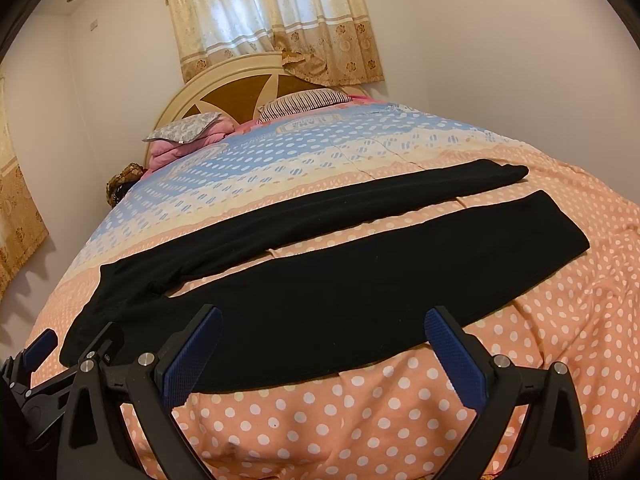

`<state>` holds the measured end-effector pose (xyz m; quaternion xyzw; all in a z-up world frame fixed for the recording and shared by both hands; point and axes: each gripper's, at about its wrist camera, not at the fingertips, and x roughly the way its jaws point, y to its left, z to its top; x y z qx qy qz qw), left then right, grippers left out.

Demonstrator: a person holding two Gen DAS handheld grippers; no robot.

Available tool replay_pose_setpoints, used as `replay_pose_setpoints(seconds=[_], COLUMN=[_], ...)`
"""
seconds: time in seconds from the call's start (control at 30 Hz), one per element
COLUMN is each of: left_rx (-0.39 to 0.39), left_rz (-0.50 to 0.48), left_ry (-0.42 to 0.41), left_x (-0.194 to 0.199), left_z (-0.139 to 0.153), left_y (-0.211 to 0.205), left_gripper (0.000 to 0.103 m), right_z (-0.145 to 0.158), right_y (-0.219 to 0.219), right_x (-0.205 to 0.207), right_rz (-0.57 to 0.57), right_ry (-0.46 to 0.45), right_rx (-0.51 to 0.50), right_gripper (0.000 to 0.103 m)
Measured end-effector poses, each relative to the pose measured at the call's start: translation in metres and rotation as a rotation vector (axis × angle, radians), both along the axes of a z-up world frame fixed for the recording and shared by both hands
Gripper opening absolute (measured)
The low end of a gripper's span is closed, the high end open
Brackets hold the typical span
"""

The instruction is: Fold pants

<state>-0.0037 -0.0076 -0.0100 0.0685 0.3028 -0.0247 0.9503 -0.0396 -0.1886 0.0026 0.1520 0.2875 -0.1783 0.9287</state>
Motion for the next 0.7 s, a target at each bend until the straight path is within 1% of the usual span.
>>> replay_pose_setpoints(seconds=[0.7], left_rx=[0.003], left_rz=[0.001], left_ry=[0.005], left_x=[0.0002], left_z=[-0.0007], left_y=[0.0016], left_gripper=[0.101], right_z=[-0.0027], right_y=[0.0000], right_x=[-0.0005], right_rz=[0.005], right_ry=[0.006], right_rx=[0.006], right_gripper=[0.102])
